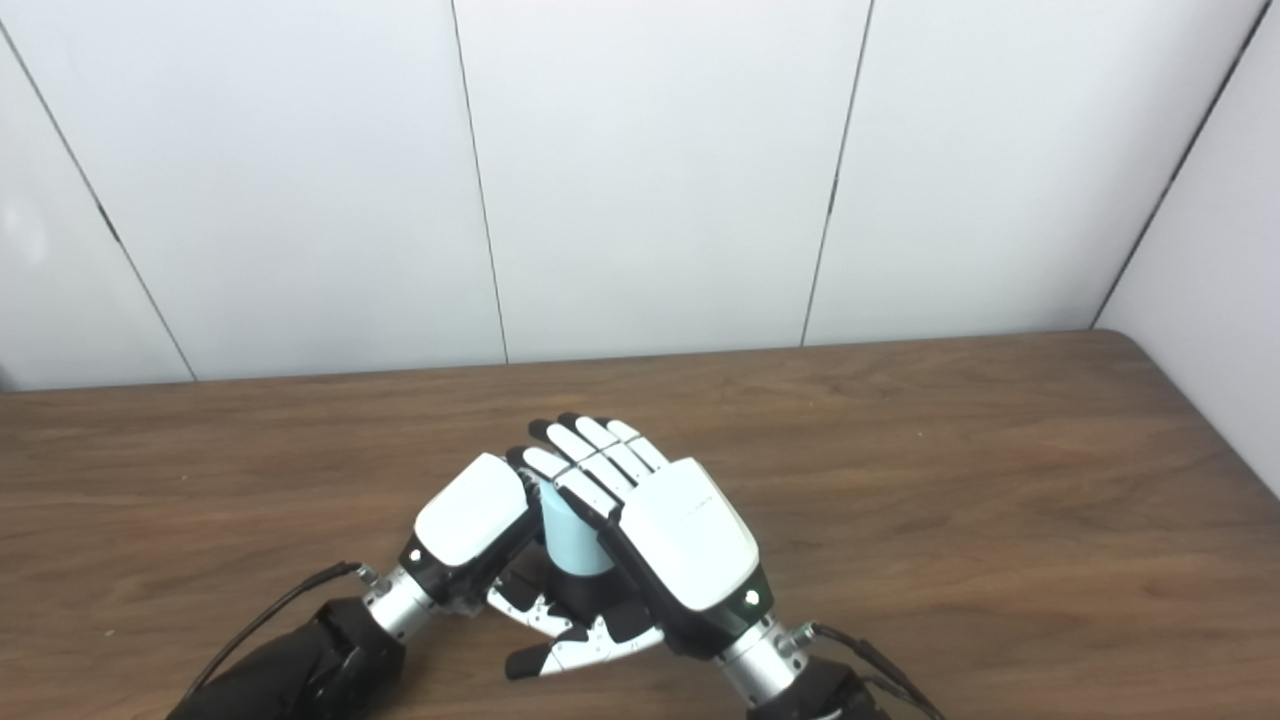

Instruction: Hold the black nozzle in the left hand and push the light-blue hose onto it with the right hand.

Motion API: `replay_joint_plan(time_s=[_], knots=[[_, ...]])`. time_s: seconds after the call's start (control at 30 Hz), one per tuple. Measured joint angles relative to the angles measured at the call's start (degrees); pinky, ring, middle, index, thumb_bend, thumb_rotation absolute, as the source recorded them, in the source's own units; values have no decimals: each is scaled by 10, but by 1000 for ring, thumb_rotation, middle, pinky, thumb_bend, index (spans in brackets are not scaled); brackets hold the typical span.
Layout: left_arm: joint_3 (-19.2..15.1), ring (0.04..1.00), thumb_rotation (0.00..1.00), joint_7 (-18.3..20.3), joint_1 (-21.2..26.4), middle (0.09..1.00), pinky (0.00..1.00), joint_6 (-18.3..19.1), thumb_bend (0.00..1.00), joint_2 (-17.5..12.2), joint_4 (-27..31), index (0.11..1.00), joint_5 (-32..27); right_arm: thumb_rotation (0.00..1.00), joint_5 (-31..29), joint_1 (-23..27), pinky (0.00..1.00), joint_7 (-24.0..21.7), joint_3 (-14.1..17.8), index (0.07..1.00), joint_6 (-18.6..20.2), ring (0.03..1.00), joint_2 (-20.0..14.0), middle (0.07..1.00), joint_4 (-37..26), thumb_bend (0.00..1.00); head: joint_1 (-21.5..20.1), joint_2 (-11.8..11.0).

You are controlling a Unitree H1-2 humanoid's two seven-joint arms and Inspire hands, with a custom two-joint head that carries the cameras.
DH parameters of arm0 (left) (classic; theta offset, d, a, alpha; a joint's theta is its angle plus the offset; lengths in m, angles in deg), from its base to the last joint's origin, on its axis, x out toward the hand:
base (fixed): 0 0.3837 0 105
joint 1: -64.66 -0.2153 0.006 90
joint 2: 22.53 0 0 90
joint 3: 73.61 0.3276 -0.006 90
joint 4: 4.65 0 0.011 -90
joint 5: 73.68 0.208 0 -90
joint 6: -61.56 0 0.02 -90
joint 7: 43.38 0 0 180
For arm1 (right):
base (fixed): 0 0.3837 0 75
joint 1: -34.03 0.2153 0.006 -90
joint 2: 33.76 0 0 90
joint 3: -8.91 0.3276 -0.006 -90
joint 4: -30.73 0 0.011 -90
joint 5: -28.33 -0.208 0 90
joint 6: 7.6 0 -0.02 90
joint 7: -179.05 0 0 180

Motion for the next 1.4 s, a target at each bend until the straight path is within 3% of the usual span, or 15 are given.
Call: replay_joint_plan(time_s=[0.17,0.43,0.6,0.9,1.0,1.13,1.4], knots=[[8,444,0,-6,3,494,362,1,520,-1,0,473,-2,892,-5,-7,987,-15,15,974,0,999,8,1000,-7,808,1,-1],[11,469,0,-5,4,508,394,0,519,-1,0,461,-3,929,-74,-59,970,-11,74,999,-1,1000,38,1000,-7,798,2,-1],[11,471,0,-5,4,506,396,0,519,-2,0,463,-3,959,-104,-91,946,9,108,987,-6,992,37,1000,-3,797,2,-1],[12,466,0,-6,5,504,388,0,519,-2,0,465,-5,930,-120,-98,931,17,117,990,-28,980,41,1000,6,787,3,0],[12,465,0,-5,5,504,387,0,519,-2,0,465,-5,905,-157,-99,957,29,127,994,-49,995,44,1000,27,783,4,-1],[12,457,0,-4,5,501,378,0,520,-2,0,469,-7,952,-200,-109,907,32,140,991,-57,984,51,1000,46,753,2,-3],[25,490,0,24,9,507,406,0,520,-9,1,468,-63,960,-241,-132,876,25,151,975,-55,963,63,985,58,792,2,-5]])
